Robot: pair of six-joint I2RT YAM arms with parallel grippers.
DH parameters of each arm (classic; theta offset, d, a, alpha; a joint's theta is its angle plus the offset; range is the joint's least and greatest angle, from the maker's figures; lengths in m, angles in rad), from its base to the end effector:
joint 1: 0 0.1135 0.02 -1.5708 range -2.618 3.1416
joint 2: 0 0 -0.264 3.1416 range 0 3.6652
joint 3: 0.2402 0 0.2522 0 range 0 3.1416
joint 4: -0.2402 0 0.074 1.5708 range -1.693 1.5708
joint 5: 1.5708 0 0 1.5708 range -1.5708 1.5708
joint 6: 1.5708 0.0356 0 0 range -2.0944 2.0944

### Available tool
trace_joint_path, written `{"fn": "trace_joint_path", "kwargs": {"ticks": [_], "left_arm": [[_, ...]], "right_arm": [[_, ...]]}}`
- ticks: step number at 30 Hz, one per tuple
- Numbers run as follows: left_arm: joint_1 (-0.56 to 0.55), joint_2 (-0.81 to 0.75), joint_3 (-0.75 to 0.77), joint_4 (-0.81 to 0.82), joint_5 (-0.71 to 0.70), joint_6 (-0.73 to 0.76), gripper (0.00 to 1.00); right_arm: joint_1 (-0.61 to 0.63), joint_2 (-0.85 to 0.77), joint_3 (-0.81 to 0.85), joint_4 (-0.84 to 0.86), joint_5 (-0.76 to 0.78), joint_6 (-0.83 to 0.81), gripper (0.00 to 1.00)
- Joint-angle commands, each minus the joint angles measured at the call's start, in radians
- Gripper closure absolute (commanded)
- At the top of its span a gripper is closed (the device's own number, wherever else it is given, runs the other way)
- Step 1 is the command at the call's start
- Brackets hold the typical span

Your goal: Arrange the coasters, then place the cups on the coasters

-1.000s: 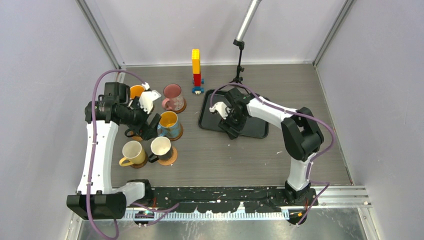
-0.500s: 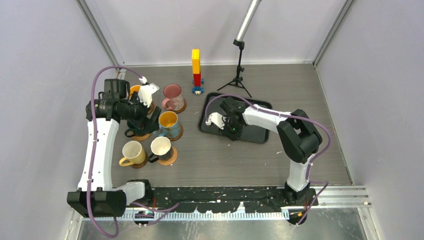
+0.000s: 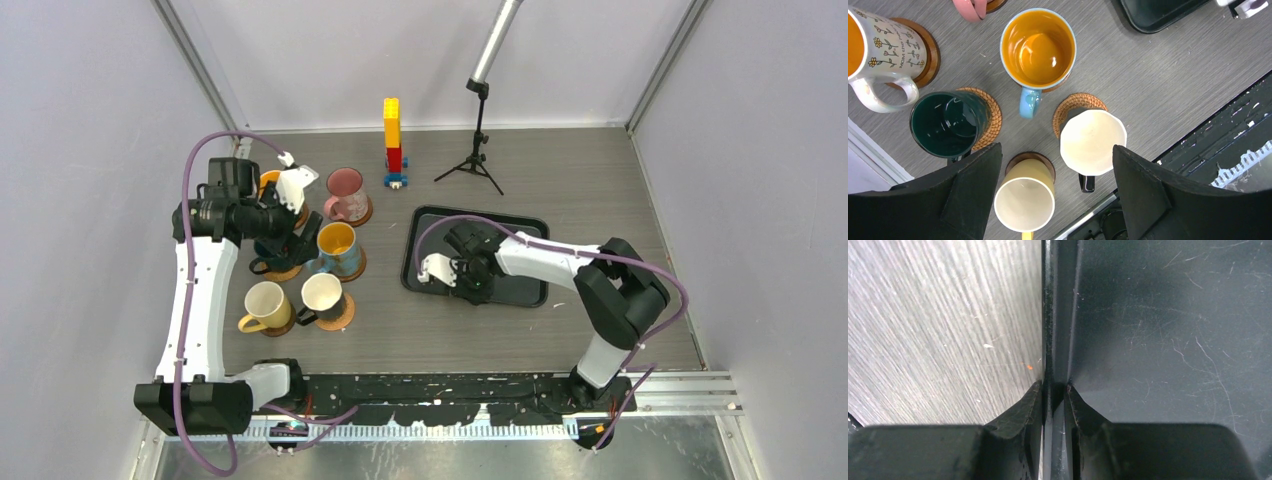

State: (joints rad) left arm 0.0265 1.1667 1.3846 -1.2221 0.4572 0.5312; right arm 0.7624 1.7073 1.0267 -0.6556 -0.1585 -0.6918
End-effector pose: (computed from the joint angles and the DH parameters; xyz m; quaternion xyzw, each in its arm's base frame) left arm 0.1996 -0.0104 0.3784 0.2948 0.8897 -0.1342 0.3216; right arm 0.2199 0.2178 0.1614 -0.6650 0.7335 0.0827 0.1138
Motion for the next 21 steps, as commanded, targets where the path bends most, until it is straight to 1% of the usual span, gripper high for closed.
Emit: {"fn": "trace_joint_path", "kwargs": {"ticks": [1, 5, 10, 12, 13, 16, 18, 20, 21], "left_arm": [[0.004, -0.019, -0.001, 0.024, 0.014, 0.01, 0.17], [0.004, -0.014, -0.003, 0.027, 0.013, 0.008, 0.17], [0.005, -0.01, -0.001, 0.025, 0.015, 0.004, 0.17], [0.004, -0.009, -0.002, 0.025, 0.015, 0.001, 0.17], [0.004, -0.007, -0.003, 0.025, 0.015, 0.0, 0.17], [0.004, 0.005, 0.002, 0.017, 0.007, 0.0, 0.15], [0.004, 0.026, 0.022, -0.002, 0.0, -0.009, 0.13], [0.003, 0.063, 0.053, -0.029, -0.008, -0.023, 0.09], [0.004, 0.079, 0.073, -0.04, -0.013, -0.038, 0.06]], "right_arm": [[0.022, -0.037, -0.036, -0.065, -0.05, -0.032, 0.83], [0.051, -0.077, -0.078, -0.06, -0.051, -0.048, 0.84], [0.055, -0.106, -0.106, -0.064, -0.036, -0.054, 0.84], [0.055, -0.111, -0.102, -0.067, -0.024, -0.055, 0.82], [0.054, -0.114, -0.099, -0.065, -0.018, -0.054, 0.78], [0.055, -0.138, -0.073, -0.061, -0.001, -0.021, 0.59], [0.055, -0.16, -0.043, -0.07, 0.003, 0.006, 0.48], [0.05, -0.193, -0.011, -0.077, 0.003, 0.034, 0.4], [0.044, -0.213, 0.007, -0.081, -0.004, 0.046, 0.37]]}}
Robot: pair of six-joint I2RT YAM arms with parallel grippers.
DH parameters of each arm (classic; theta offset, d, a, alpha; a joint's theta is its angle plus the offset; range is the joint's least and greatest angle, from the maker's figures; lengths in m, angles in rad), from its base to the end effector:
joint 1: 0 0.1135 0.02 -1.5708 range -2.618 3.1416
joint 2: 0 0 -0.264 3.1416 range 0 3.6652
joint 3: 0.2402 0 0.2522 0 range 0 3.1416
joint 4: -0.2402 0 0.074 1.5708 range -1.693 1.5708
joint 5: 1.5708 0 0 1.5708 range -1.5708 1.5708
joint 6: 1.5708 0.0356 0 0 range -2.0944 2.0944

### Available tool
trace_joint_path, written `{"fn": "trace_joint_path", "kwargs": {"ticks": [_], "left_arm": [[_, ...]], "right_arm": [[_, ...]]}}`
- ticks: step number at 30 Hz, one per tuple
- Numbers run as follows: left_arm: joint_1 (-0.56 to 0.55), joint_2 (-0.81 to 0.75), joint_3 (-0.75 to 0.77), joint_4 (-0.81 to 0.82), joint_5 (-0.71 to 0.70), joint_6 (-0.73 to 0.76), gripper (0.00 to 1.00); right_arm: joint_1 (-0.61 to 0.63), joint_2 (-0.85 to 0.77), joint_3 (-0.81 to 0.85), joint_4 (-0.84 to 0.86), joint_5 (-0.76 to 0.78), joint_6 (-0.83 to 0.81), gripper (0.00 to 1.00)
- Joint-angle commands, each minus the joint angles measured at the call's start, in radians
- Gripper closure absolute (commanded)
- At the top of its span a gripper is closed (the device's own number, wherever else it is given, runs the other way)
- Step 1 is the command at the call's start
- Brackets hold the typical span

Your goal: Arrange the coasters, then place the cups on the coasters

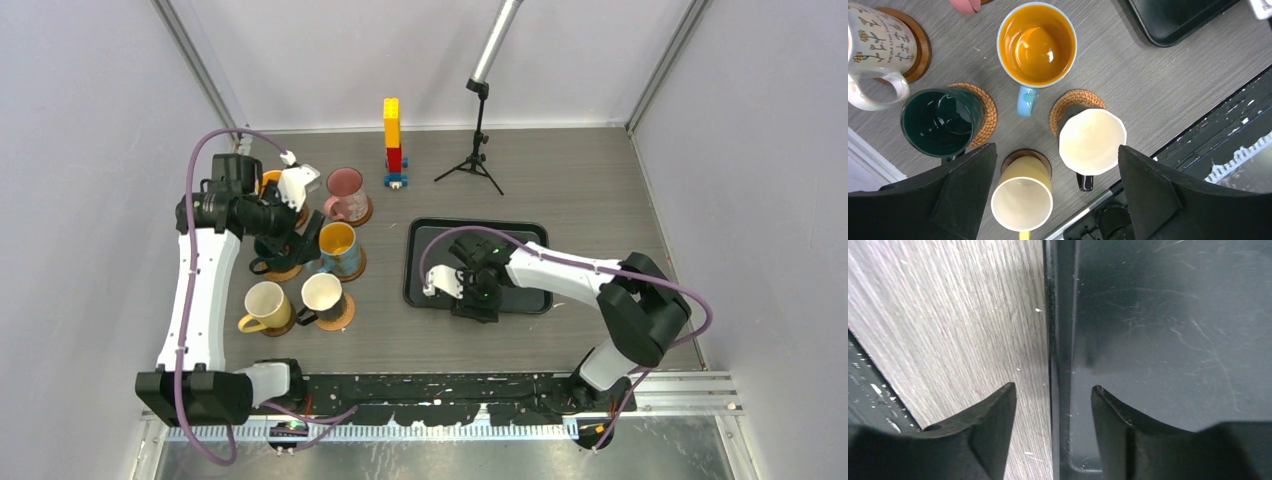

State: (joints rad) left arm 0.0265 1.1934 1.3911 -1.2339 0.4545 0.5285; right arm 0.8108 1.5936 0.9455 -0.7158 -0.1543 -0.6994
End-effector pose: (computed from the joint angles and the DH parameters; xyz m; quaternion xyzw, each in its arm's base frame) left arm 0.2055 -0.0102 0.3747 0.2910 0.8955 -0.1385 0.3070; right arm 0.1889 0.2067 0.1705 -0.6855 0.7167 0.0823 0.0985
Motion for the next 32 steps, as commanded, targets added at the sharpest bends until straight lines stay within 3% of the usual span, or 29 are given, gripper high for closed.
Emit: {"fn": "trace_joint_path", "kwargs": {"ticks": [1, 6, 14, 23, 32], "left_arm": [[0.005, 0.072, 0.086, -0.034, -0.019, -0.049, 0.03], [0.004, 0.212, 0.244, -0.068, -0.057, -0.135, 0.0], [0.006, 0.448, 0.519, -0.041, -0.13, -0.312, 0.0], [0.003, 0.489, 0.381, 0.122, -0.141, -0.462, 0.0], [-0.017, 0.45, 0.286, 0.161, -0.249, -0.445, 0.0]], "right_arm": [[-0.014, -0.116, 0.108, -0.025, -0.016, 0.066, 0.33], [-0.09, -0.182, 0.233, -0.045, -0.057, 0.179, 0.23], [-0.396, -0.227, 0.426, -0.053, -0.142, 0.411, 0.21], [-0.734, -0.244, 0.344, 0.018, -0.209, 0.621, 0.21], [-0.788, -0.27, 0.28, 0.057, -0.223, 0.65, 0.21]]}}
